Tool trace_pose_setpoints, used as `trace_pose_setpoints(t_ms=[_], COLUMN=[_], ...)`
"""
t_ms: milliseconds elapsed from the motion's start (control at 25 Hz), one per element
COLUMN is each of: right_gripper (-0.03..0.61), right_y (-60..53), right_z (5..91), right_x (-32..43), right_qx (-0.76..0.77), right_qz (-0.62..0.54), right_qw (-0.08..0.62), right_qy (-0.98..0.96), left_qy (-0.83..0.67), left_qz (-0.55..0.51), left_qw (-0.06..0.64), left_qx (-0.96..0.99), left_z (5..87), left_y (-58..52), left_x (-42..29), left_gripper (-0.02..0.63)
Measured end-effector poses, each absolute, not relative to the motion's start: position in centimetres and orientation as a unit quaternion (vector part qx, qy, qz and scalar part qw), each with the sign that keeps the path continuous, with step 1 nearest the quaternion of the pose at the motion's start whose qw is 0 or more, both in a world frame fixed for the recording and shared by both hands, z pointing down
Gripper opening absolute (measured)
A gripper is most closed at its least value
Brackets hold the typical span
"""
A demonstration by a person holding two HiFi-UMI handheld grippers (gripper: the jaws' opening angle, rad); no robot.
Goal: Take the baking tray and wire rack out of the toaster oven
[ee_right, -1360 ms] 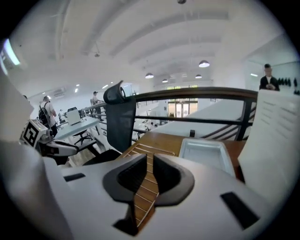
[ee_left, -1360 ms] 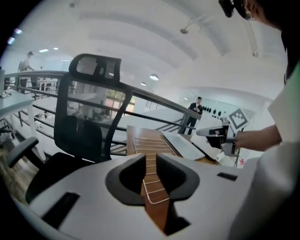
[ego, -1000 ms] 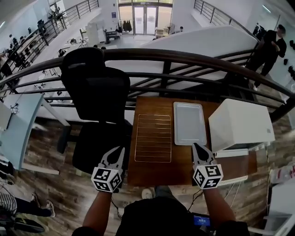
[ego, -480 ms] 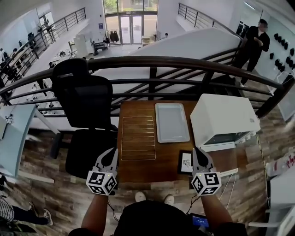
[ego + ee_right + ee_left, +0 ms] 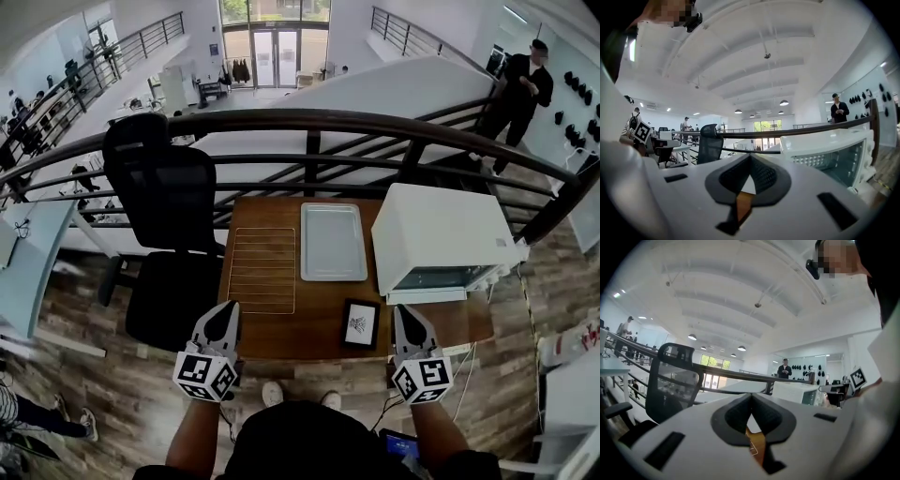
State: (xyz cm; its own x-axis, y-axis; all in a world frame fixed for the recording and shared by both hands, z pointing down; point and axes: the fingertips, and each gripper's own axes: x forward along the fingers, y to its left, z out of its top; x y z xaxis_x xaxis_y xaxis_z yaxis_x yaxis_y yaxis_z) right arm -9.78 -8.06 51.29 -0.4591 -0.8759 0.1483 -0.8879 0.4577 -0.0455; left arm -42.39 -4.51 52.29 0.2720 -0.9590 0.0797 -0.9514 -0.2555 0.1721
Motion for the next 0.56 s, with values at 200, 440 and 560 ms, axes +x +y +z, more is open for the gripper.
trace_pose_setpoints(t_ms=[200, 440, 560], right_gripper=[-0.005, -0.006, -0.006], right_y=[-8.3, -8.1, -7.2], right_z=[51.7, 52.4, 52.7], right_x=[-10.2, -11.0, -9.8], right_qx=[0.502, 0.492, 0.495], right_qz=[0.074, 0.082, 0.09], right_qw=[0.047, 0.043, 0.032], right_qy=[-0.86, -0.866, -0.864], left_qy=[-0.606, -0.611, -0.609], left_qz=[-0.027, -0.017, -0.016], left_qw=[0.098, 0.108, 0.105], left_qx=[0.789, 0.784, 0.786], left_z=[51.7, 52.7, 53.1], left_y=[-3.6, -2.8, -1.9], left_x=[-41.5, -41.3, -40.4], left_gripper=[0.012, 0.012, 0.012])
